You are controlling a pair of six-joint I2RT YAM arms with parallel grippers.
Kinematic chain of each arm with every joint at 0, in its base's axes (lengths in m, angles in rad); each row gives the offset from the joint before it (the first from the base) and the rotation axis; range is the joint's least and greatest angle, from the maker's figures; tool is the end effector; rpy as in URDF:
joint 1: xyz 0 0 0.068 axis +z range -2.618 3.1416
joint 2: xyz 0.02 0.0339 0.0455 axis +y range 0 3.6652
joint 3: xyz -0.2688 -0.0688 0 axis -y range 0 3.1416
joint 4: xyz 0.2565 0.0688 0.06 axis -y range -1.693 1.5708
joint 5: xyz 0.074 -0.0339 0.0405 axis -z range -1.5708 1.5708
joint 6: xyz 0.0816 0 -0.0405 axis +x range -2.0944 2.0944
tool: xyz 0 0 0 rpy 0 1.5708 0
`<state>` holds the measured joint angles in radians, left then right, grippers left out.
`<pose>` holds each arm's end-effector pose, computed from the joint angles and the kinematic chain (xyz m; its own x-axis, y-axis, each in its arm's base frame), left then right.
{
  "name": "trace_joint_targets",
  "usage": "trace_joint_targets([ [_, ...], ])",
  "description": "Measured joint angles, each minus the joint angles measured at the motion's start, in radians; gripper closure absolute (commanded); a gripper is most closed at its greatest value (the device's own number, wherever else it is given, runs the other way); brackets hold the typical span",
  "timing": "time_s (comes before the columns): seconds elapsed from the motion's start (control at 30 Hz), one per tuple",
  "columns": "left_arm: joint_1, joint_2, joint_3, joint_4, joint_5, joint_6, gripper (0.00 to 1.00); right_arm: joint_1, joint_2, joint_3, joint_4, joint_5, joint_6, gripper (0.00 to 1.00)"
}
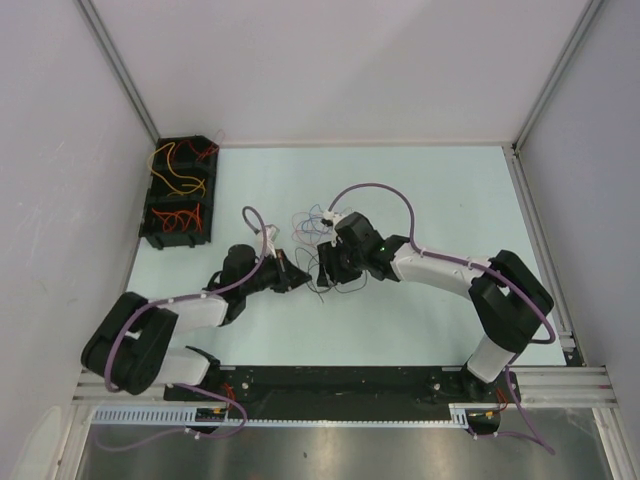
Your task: Untangle the cables
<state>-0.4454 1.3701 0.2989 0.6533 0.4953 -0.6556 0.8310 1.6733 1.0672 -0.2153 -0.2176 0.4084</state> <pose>0.2317 -0.1536 0.1213 -0.7604 -0.2314 -0.6069 0.3879 0.5876 -0.7101 0.2547 0.3052 0.1716 -0.7787 -0.2780 -0.5624 -0.5569 0.7192 0.4156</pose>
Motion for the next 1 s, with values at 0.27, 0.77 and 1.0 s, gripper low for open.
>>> trace_joint_targets([
  [0.27, -0.003, -0.25, 0.199, -0.423, -0.172, 0.056, 0.99, -0.029, -0.095, 0.0, -0.072, 0.085, 0.006, 0.34],
  [0.77, 0.025, -0.315, 0.743, -1.04, -0.5, 0.189, 1.0, -0.099, -0.409, -0.1, -0.125, 0.186, 0.008, 0.33],
  [1.0, 0.179, -0.288, 0.957, -1.157, -0.573, 0.214, 1.0, -0.121, -0.466, -0.185, -0.132, 0.175, 0.009, 0.34],
])
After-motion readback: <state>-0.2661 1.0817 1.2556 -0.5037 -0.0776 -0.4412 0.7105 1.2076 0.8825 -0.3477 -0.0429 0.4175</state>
